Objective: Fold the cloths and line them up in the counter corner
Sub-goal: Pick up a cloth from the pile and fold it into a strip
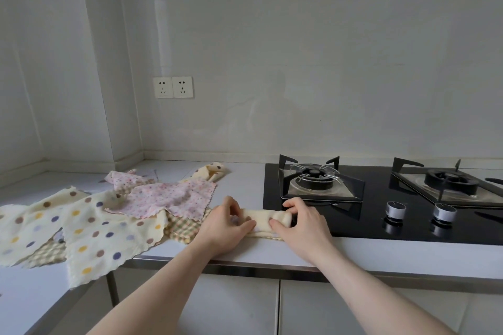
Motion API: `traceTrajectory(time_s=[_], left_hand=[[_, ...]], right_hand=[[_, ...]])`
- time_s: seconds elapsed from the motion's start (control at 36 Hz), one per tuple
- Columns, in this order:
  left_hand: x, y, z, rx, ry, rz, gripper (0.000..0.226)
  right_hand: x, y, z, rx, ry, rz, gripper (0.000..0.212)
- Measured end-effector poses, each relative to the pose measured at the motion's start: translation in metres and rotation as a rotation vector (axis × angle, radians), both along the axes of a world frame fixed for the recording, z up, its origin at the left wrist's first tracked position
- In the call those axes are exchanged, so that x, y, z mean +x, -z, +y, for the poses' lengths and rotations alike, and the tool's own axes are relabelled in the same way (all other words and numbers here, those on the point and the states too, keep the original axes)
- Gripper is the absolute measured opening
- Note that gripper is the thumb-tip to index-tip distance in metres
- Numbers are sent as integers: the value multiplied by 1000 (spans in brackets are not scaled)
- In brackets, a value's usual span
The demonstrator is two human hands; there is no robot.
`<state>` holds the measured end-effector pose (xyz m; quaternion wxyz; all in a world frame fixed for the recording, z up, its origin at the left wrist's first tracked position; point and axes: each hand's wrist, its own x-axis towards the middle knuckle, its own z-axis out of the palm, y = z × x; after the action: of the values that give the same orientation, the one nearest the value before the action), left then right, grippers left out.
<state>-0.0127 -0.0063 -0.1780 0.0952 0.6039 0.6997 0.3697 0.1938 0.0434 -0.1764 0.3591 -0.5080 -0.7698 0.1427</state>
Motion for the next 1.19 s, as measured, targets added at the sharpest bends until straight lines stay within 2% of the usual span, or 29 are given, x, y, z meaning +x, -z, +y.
traceTrajectory(time_s=[0.08, 0.14, 0.22, 0.28, 0.42, 0.47, 0.53, 0.67, 0.78, 0.86, 0.92, 1.0, 1.08, 1.14, 1.19], left_hand=[[-3, 1, 1, 15, 34, -68, 46], [-4, 1, 1, 8, 62, -80, 45], [-4, -1, 2, -10, 119, -62, 17], [-3, -3, 0, -15, 137, -107, 7], [-2, -6, -5, -12, 151, -237, 16], [-1, -7, -7, -12, 165, -247, 27], [-1, -8, -8, -23, 183, -219, 36], [-6, -4, -2, 0, 200, -167, 16], [-7, -2, 3, 11, 207, -205, 11], [-2, -8, -1, -49, 149, -236, 11], [2, -17, -2, -148, 101, -293, 12], [14, -38, -10, -313, 5, -444, 29], [36, -73, -16, -382, -86, -596, 3], [54, -105, -22, -385, -153, -669, 10], [69, -143, -26, -390, -139, -634, 18]], right_hand=[[2, 0, 2, -50, -41, 44, 45], [4, 2, 4, -66, -59, 83, 40], [5, 4, 7, -77, -69, 113, 26], [6, 6, 9, -91, -85, 141, 20], [6, 8, 9, -102, -103, 171, 14], [7, 8, 9, -103, -113, 171, 12], [9, 9, 11, -108, -137, 178, 12], [11, 14, 15, -106, -225, 168, 18], [9, 17, 19, -125, -218, 139, 26], [5, 13, 14, -127, -169, 90, 24], [5, 8, 10, -203, -125, 85, 26], [11, -14, -2, -409, -109, 96, 21], [21, -63, -9, -640, -111, 98, 21], [32, -100, -13, -702, -98, 111, 20], [48, -140, -17, -703, -86, 121, 18]])
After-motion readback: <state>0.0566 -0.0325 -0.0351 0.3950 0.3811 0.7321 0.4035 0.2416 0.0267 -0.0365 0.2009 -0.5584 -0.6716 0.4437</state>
